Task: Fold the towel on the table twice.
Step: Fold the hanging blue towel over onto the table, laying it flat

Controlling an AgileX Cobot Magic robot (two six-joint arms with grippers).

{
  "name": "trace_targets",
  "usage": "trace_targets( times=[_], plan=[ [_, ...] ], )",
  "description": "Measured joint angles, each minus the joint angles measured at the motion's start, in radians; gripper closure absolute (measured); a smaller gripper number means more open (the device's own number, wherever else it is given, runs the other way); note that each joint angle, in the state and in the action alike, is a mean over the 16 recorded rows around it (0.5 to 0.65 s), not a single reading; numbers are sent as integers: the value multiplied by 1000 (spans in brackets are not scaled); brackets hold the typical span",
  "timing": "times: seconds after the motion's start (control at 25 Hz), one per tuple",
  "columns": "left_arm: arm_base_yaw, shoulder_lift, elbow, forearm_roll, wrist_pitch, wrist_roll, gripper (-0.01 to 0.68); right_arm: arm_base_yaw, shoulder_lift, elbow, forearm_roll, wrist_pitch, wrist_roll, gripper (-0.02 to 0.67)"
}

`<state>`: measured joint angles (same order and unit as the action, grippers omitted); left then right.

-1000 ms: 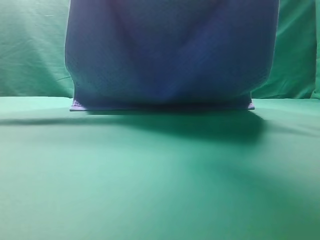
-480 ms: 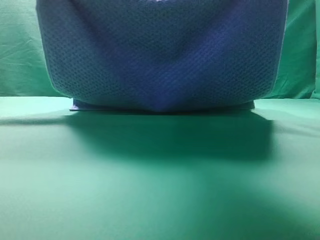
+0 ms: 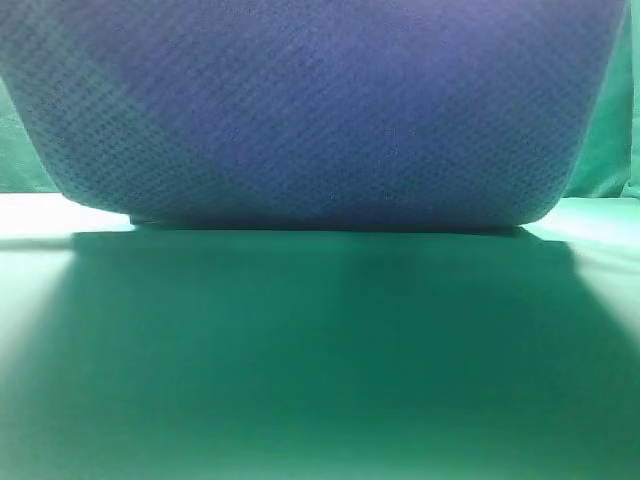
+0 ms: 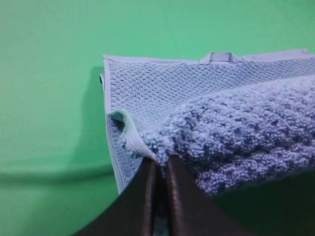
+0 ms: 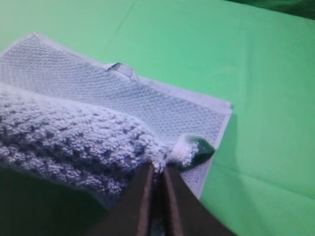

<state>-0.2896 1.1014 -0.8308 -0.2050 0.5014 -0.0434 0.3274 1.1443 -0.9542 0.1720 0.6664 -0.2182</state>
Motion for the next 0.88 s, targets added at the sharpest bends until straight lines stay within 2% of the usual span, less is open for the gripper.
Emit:
trace_targets(
  times=[0.44,0.88],
  plan=[
    [-3,-199,226,-194,67,52,673,1,-238,224,78,91,-2,649],
    [-3,-261,330,-332,50,136,673,1,-331,334,145,111,-8,649]
  ],
)
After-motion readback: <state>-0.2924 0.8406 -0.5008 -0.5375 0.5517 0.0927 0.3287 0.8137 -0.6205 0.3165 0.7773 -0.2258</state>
